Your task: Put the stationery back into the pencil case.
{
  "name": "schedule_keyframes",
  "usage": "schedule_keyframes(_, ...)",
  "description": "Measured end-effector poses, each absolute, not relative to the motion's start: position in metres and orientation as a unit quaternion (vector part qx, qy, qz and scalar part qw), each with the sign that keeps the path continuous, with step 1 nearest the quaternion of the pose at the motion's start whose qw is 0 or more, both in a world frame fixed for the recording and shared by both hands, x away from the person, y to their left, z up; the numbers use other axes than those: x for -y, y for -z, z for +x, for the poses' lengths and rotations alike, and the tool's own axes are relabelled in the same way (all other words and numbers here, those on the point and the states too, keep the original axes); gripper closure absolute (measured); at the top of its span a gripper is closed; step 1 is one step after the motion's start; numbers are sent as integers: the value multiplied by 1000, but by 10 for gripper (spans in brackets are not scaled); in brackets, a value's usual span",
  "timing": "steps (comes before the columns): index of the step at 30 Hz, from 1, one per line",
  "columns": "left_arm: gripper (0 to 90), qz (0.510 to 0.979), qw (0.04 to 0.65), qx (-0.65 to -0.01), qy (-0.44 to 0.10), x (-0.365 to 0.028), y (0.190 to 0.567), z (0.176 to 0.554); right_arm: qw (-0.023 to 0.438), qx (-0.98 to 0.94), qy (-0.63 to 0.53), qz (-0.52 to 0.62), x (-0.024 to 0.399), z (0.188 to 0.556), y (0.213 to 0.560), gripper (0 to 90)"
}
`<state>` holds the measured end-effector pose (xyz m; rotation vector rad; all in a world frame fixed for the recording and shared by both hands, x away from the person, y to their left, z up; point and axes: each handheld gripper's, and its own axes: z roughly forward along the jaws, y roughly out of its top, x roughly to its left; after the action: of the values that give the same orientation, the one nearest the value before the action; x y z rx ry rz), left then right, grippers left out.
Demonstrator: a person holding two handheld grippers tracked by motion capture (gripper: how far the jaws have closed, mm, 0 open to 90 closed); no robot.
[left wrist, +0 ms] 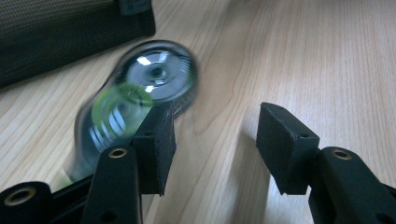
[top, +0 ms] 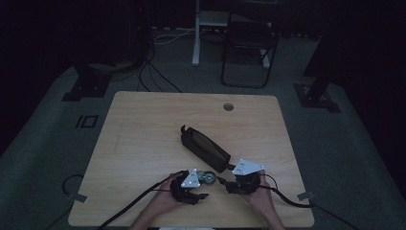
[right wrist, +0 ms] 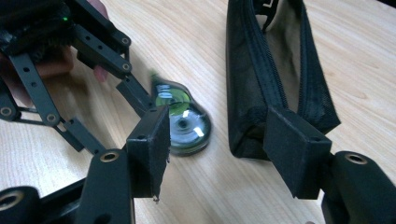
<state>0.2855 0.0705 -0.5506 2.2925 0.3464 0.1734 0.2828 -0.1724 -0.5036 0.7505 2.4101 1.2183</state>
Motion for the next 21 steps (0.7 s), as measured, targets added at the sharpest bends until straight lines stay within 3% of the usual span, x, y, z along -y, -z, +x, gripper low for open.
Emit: schedule_keyframes(21, 394, 914, 350, -161, -123, -93, 540, 289, 135, -860, -440, 222, 145, 290, 512, 403)
